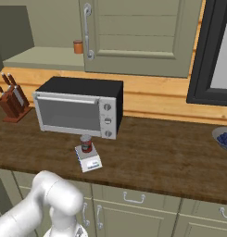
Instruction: Pick the canned food and place it on the digital scale for weighing, and close the cabinet.
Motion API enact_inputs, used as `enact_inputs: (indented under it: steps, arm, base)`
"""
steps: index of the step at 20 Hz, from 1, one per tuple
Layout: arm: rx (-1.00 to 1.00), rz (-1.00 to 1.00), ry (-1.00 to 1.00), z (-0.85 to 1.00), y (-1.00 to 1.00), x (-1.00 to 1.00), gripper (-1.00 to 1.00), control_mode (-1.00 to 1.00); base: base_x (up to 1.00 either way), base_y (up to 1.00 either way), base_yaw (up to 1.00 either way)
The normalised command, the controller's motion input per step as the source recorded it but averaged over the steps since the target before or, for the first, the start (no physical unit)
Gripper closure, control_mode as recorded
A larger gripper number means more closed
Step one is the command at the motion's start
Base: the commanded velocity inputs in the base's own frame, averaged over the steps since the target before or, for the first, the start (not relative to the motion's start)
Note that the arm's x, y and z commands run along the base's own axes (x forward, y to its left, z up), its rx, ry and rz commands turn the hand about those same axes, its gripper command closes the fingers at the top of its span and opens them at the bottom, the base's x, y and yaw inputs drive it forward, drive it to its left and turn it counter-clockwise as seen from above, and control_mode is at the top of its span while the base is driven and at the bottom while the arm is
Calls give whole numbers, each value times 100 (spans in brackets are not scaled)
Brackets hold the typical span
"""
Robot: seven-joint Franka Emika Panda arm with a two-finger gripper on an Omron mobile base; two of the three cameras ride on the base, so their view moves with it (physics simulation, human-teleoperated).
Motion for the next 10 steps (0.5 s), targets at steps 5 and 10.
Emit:
enact_inputs:
  steps: [5,10]
  arm:
    - [17,-22,18,0,-39,30,-100,-100]
    - [14,-21,16,17,-17,36,-100,-100]
  base:
    - [0,0,0]
    - [0,0,0]
